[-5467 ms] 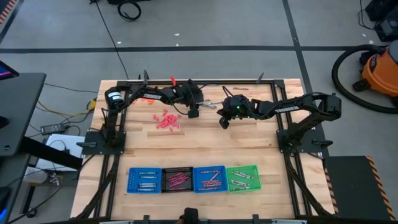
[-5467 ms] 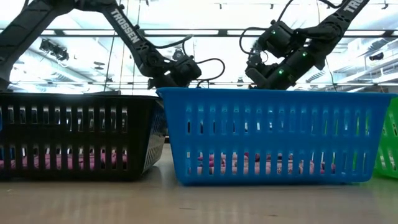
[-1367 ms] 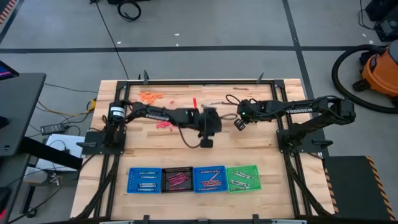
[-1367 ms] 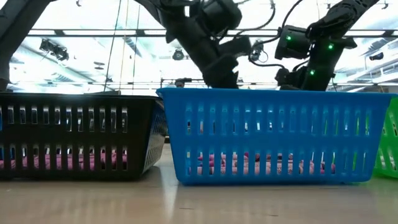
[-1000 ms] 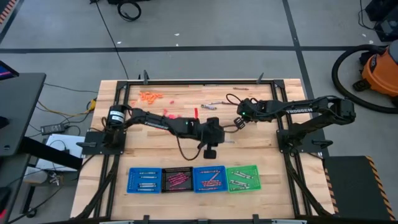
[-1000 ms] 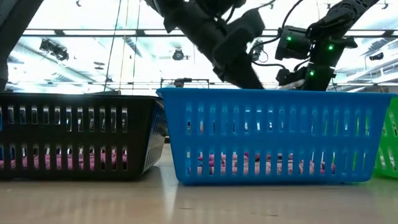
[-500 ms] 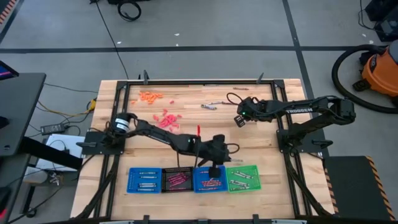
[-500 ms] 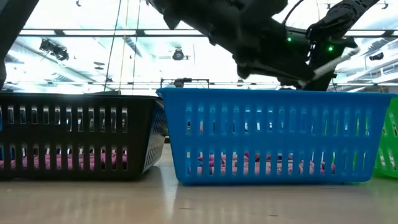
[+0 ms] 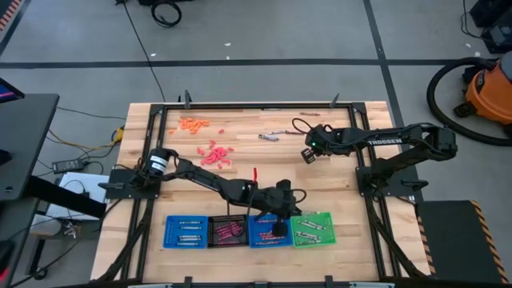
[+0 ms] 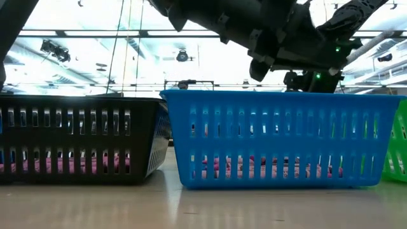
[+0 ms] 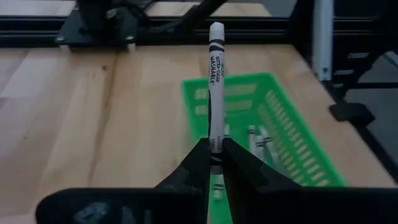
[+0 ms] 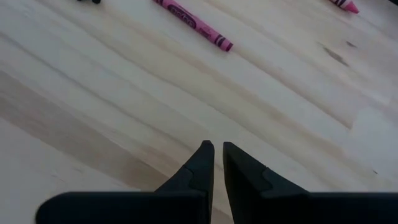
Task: Sort crayons
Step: Put the white crayon into the green bin, then put the dark pink crayon into the black bin
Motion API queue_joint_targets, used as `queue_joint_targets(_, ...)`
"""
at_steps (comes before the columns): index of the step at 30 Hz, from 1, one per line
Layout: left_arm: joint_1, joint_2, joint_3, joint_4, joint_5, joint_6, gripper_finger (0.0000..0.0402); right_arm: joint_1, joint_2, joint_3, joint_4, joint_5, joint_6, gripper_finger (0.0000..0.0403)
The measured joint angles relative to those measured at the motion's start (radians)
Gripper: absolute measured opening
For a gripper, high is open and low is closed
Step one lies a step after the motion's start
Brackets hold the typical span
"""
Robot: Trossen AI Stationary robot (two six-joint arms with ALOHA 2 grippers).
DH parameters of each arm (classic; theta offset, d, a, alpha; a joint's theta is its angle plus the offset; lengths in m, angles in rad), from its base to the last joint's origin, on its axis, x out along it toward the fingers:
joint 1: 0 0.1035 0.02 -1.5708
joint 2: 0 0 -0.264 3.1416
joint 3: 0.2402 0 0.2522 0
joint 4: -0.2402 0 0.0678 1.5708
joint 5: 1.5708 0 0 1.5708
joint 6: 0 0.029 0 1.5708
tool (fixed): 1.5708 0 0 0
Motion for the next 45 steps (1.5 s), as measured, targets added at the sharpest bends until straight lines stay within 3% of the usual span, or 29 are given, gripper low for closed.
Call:
queue_joint_targets(7, -0.032, 0.048, 0.064, 0.028, 0.006, -0.012, 0.0034, 0.0, 0.0, 0.0, 0.008, -0.001, -0.002, 0.0042)
queue_joint_targets(18, -0.05, 0.229, 0.376, -0.27, 0.02, 0.006, 0.0034, 0.0, 0.0, 0.0, 0.012, -0.01, -0.019, 0.0042)
queue_joint_targets(28, -0.049, 0.245, 0.381, -0.353, 0.057, 0.013, 0.0036, 0.001, 0.0, 0.0, 0.013, -0.01, -0.026, 0.0042)
queue_joint_targets(34, -0.049, 0.244, 0.381, -0.364, 0.063, 0.018, 0.0072, 0.001, 0.0, 0.0, 0.014, -0.01, -0.026, 0.0042)
queue_joint_targets(39, -0.049, 0.235, 0.38, -0.392, 0.065, 0.098, 0.01, 0.001, 0.0, 0.0, 0.014, -0.013, -0.026, 0.0042)
queue_joint_targets(45, -0.047, 0.196, 0.38, -0.501, 0.018, 0.195, 0.0103, 0.001, 0.0, 0.0, 0.015, -0.013, -0.026, 0.0042)
